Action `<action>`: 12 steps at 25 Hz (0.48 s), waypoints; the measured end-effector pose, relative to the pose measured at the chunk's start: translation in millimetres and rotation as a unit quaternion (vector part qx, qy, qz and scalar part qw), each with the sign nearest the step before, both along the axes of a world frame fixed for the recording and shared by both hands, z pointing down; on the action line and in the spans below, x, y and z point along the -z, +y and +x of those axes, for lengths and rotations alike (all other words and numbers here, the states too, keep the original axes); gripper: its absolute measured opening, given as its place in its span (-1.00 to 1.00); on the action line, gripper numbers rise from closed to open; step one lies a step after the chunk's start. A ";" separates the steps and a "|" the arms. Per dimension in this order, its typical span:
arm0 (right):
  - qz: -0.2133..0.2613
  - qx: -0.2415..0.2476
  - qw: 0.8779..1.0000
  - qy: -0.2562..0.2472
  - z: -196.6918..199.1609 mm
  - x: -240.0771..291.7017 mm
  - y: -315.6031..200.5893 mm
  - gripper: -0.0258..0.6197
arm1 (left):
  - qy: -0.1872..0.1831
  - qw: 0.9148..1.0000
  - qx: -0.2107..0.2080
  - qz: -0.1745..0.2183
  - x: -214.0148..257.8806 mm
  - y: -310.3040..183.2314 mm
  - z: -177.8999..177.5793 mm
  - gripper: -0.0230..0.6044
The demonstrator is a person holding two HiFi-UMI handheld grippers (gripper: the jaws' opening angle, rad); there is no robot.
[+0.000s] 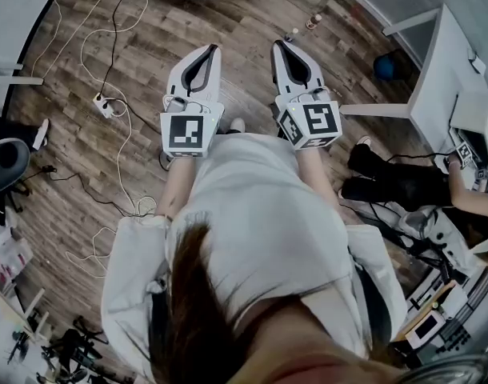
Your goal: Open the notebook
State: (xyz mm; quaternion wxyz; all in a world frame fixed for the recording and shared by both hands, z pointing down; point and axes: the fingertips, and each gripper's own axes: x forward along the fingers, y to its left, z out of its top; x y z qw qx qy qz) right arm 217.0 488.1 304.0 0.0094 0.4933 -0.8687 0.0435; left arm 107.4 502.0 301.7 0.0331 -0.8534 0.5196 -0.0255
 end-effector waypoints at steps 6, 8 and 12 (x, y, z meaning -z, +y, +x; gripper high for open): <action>0.010 0.012 1.000 -0.003 -2.4 3.2 4.6 -0.93 | 0.008 1.000 0.004 0.000 -0.2 1.2 -2.2 -0.87; 0.017 0.016 1.000 -0.013 -2.7 7.1 7.3 -0.93 | 0.015 1.000 0.007 -0.001 0.6 1.9 -3.9 -0.86; 0.022 0.027 0.999 -0.018 -2.4 10.4 8.2 -0.92 | 0.018 1.000 0.003 -0.011 0.7 0.1 -1.5 -0.76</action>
